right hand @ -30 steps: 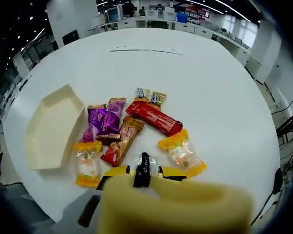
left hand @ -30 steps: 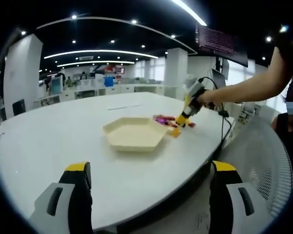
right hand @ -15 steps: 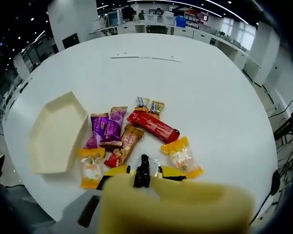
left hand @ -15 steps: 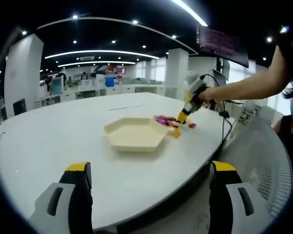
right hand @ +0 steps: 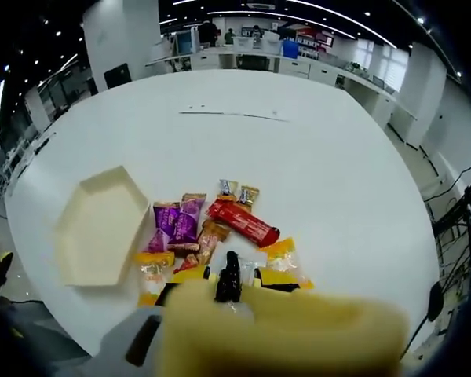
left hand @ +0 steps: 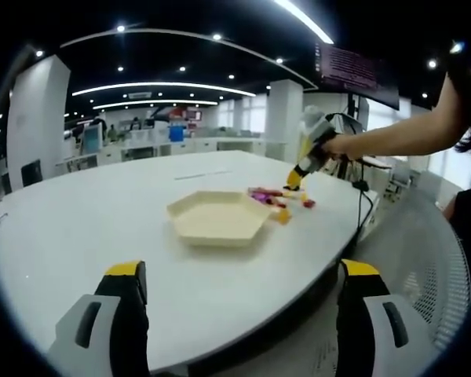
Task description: Place the target food into the container with the food tongs after gripping and lifting it, then release it inside without dropping or visibly crushing the food.
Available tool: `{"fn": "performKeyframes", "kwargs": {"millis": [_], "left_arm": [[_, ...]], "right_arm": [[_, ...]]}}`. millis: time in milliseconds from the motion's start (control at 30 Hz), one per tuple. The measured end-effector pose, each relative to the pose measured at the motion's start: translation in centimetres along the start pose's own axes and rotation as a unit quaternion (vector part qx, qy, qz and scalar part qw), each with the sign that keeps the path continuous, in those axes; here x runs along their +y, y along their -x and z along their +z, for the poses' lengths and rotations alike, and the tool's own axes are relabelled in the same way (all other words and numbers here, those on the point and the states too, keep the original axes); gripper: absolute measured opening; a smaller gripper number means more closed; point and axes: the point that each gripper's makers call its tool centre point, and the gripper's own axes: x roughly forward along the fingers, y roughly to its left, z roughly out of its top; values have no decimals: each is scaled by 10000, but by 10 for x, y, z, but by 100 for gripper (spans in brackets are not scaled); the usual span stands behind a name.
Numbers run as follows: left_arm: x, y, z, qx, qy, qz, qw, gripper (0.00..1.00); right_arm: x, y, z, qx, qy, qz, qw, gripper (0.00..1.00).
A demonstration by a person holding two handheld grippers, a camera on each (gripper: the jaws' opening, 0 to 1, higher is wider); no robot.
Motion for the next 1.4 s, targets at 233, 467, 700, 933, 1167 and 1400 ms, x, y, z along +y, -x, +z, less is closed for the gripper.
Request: {"fn": "performKeyframes", "kwargs": {"millis": [233,467,700,933,1167,1400], "left_arm": [[1,1,2,-79,-17,39,10000,98],[1,1,3,-92,-11,28,10000,98],[2,1,3,-114,15,23,9999,98],[-3,0,-4,83,21,-99,9999,98],[1,1,0,-52,43,-8,10000,97],[2,2,1,-91,41,46,9999,97]], "right_arm": [[7,13,17,-176,37,22,9998,21],[13,28,36,-380,85,32,9992,21],[16,31,44,-487,119,28,9987,21],[24,26,45,-479,241,77,9985,21],[38,25,57,-503,343,195,9980,21],[50,24,69,-544,444,263,9972,21]]}}
